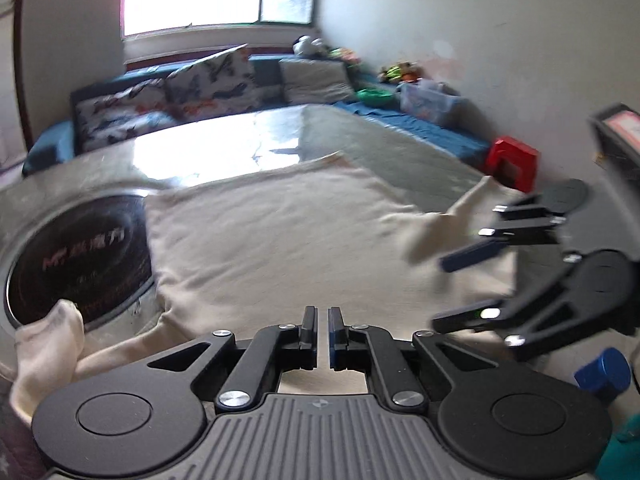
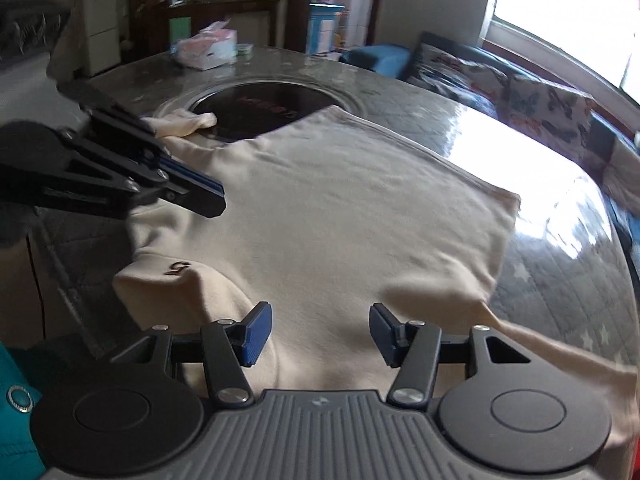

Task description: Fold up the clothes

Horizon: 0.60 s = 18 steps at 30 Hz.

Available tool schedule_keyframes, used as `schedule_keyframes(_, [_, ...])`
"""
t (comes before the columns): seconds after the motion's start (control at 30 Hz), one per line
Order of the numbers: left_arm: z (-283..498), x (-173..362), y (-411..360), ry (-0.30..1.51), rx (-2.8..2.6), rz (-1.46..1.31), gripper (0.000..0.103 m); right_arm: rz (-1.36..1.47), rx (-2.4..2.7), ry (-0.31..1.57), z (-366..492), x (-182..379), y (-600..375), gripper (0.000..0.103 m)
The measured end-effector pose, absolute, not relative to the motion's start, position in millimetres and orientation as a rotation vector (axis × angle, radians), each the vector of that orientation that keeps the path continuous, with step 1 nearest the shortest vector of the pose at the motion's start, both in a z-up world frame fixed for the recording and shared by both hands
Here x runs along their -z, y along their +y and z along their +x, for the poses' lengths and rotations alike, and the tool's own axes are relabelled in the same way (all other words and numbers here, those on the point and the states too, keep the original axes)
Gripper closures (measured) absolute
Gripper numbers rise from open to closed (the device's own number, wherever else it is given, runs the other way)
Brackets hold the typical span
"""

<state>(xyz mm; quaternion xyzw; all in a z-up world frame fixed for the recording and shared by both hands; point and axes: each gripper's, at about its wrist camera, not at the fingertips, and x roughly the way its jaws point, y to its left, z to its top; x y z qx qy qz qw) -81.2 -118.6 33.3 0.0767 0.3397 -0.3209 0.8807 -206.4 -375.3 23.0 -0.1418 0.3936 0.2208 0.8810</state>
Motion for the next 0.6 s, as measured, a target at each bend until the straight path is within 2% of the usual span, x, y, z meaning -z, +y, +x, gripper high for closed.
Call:
schedule_keyframes(0.13, [-68,-19,-111,0.753,0.602,0.144,0.097,-0.274,-0.446,0.854,-210,-18,-386,0.048])
schedule_keyframes(0.43, [-54,-22,-100,0.745,0.547,0.097,0.094,-0.228,-0.382,0.799,-179,-30,-402,0.048])
schedule_keyframes(0.6, [-49,-19,-89,0.757,0.519,0.082,0.093,-0.199,-0.348,0.855,-161,-16,-414,0.048])
